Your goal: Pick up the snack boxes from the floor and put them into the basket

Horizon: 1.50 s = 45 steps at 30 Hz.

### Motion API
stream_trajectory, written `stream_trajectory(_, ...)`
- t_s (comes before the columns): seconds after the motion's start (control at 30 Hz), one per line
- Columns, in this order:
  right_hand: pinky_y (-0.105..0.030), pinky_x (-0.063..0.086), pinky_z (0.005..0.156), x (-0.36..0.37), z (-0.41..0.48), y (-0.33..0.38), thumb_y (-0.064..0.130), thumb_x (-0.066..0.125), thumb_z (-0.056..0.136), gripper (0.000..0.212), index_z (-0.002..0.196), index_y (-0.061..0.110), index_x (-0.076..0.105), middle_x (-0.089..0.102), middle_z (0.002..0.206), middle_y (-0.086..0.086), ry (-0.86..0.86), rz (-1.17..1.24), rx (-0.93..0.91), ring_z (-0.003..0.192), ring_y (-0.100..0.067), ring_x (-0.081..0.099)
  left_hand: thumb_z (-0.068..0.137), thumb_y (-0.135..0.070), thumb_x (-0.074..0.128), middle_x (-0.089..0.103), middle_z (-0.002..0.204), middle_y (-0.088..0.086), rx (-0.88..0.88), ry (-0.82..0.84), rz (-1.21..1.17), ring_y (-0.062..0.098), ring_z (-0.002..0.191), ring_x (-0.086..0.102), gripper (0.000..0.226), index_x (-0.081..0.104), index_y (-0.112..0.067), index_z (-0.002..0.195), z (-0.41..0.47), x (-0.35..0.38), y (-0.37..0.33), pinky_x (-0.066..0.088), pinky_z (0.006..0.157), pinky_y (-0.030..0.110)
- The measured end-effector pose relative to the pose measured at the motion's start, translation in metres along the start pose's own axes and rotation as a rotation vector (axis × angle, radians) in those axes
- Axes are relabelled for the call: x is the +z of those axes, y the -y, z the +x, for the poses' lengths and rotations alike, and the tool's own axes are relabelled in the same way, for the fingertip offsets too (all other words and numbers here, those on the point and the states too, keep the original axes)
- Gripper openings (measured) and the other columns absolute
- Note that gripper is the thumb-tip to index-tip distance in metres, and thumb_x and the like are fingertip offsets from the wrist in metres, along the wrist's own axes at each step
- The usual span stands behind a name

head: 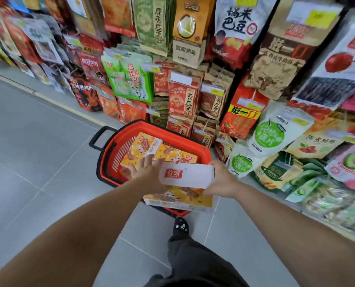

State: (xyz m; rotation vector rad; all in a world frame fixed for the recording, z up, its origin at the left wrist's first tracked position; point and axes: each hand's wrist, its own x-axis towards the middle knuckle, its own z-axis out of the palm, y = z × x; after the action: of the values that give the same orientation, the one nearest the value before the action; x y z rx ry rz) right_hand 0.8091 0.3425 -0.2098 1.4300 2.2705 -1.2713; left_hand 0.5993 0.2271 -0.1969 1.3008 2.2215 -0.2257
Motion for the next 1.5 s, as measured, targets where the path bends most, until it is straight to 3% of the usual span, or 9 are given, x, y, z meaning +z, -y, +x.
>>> stream_trajectory(0.07, -0.037, 0.053, 0.082, -0.01, 0.03, 0.005, 0.023, 0.088, 0.047, 0.09, 0.121, 0.021, 0.036, 0.043, 0.116, -0.003, -0.005, 0.117, 0.065, 0.103, -0.019, 0.052, 0.065, -0.058, 0.075, -0.01, 0.161, 0.007, -0.22, 0.038, -0.206, 0.033, 0.149, 0.001, 0.124, -0.01, -0.032, 0.151, 0.032, -0.015, 0.014, 0.011, 0.116, 0.057)
stream_trajectory(0.2, -0.041, 0.052, 0.089, -0.026, 0.08, 0.013, 0.028, 0.09, 0.04, 0.102, 0.125, 0.026, 0.034, 0.045, 0.125, -0.003, 0.033, 0.287, 0.206, 0.113, -0.022, 0.051, 0.067, -0.022, 0.085, 0.043, 0.145, 0.012, -0.384, 0.081, -0.932, 0.032, 0.132, 0.044, 0.108, 0.017, -0.009, 0.15, 0.091, -0.028, 0.033, 0.037, 0.111, 0.044)
stream_trajectory(0.4, -0.045, 0.05, 0.098, 0.005, 0.148, -0.027, 0.043, 0.095, 0.034, 0.117, 0.137, 0.018, 0.045, 0.055, 0.132, 0.001, -0.022, 0.573, 0.355, 0.116, -0.021, 0.058, 0.076, -0.021, 0.077, 0.052, 0.133, 0.015, -0.461, 0.189, -0.926, 0.034, 0.122, 0.051, 0.079, 0.036, -0.003, 0.14, 0.148, -0.026, 0.043, 0.044, 0.096, 0.036)
stream_trajectory(0.63, 0.0, 0.037, 0.047, 0.039, 0.192, -0.018, 0.014, 0.072, 0.083, 0.02, 0.103, 0.01, 0.071, 0.066, 0.086, -0.004, -0.232, 0.581, 0.525, 0.062, -0.001, 0.056, 0.098, -0.013, 0.046, 0.047, 0.084, 0.008, -0.465, 0.303, -0.852, 0.015, 0.055, 0.034, 0.039, 0.039, 0.0, 0.133, 0.226, -0.001, 0.048, 0.033, 0.048, 0.025)
stream_trajectory(0.83, -0.035, 0.052, 0.082, 0.049, 0.254, -0.026, 0.015, 0.068, 0.084, 0.028, 0.111, 0.008, 0.069, 0.065, 0.089, -0.01, -0.354, 0.674, 0.695, 0.085, -0.026, 0.063, 0.091, -0.006, 0.053, 0.042, 0.069, 0.001, -0.494, 0.289, -0.851, 0.016, 0.06, 0.042, 0.007, 0.053, -0.003, 0.097, 0.289, 0.018, 0.052, 0.038, 0.062, 0.031)
stream_trajectory(0.93, -0.045, 0.051, 0.096, 0.047, 0.278, -0.027, 0.007, 0.063, 0.081, 0.028, 0.108, 0.013, 0.065, 0.062, 0.092, -0.009, -0.309, 0.766, 0.769, 0.096, -0.03, 0.063, 0.089, -0.005, 0.052, 0.032, 0.074, -0.01, -0.351, 0.289, -0.844, 0.006, 0.062, 0.036, 0.06, 0.03, -0.008, 0.145, 0.304, 0.014, 0.043, 0.039, 0.058, 0.024)
stream_trajectory(1.03, -0.045, 0.052, 0.095, 0.043, 0.277, -0.004, 0.0, 0.056, 0.083, 0.033, 0.111, 0.015, 0.063, 0.057, 0.092, -0.009, -0.261, 0.832, 0.77, 0.088, -0.025, 0.057, 0.093, -0.006, 0.049, 0.036, 0.082, -0.01, -0.289, 0.281, -0.877, 0.001, 0.062, 0.031, 0.064, 0.021, -0.009, 0.15, 0.298, 0.004, 0.034, 0.035, 0.043, 0.009)
stream_trajectory(1.17, -0.042, 0.053, 0.092, 0.031, 0.25, 0.021, -0.001, 0.055, 0.087, 0.041, 0.127, 0.008, 0.058, 0.058, 0.107, -0.008, -0.271, 0.918, 0.74, 0.098, -0.026, 0.061, 0.09, -0.007, 0.05, 0.054, 0.132, 0.013, -0.228, 0.349, -0.853, 0.025, 0.096, 0.058, 0.052, 0.041, -0.01, 0.141, 0.288, -0.026, 0.015, 0.049, 0.08, 0.034)
stream_trajectory(1.5, -0.027, 0.05, 0.076, -0.041, 0.098, 0.055, 0.018, 0.056, 0.095, 0.006, 0.09, 0.016, 0.059, 0.063, 0.09, -0.002, -0.917, 1.662, 0.575, 0.088, -0.018, 0.06, 0.09, -0.018, 0.055, 0.066, 0.101, 0.0, 0.24, 0.439, -1.085, 0.016, 0.097, 0.063, 0.015, 0.061, -0.023, 0.102, 0.212, -0.143, -0.108, 0.048, 0.084, 0.032)
